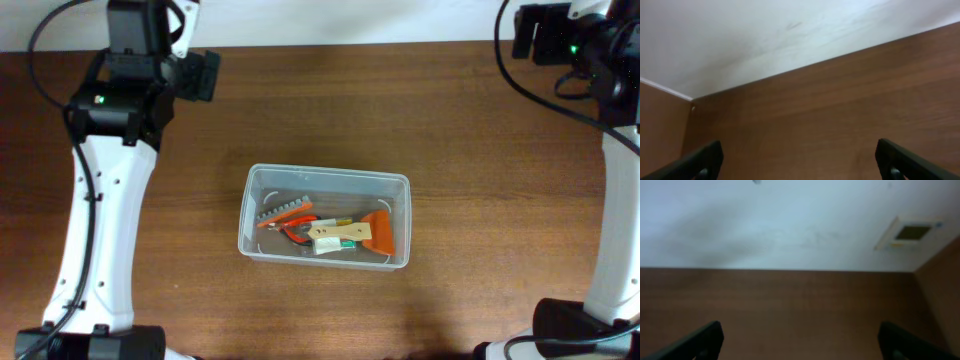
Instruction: Pack container
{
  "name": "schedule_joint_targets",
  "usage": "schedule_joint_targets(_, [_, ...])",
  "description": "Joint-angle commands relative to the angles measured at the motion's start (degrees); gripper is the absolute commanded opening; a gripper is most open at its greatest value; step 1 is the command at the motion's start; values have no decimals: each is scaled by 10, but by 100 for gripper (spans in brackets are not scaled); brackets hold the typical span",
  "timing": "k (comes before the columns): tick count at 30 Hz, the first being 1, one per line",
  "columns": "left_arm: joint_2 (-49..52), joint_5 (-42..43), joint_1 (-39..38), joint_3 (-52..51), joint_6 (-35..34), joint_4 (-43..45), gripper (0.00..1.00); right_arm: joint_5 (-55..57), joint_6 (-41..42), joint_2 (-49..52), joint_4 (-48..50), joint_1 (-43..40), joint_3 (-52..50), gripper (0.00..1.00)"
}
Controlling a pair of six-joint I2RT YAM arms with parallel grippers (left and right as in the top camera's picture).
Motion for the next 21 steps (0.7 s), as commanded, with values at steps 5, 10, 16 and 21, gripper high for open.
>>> schedule_joint_targets(5, [-177, -12, 2, -196, -7, 54, 99, 19, -19, -152, 75, -4, -221, 98])
schedule_joint_targets(10, [-339, -14, 2, -414, -24, 141, 99, 19, -21, -312, 177, 18, -447, 99])
schedule_joint_targets(16, [-525, -13, 2, -637, -35, 225, 99, 20, -21, -521, 232, 66, -683, 99])
schedule_joint_targets(21, [-614, -22, 2, -717, -49, 241, 99, 20, -21, -646, 219, 68, -791, 99])
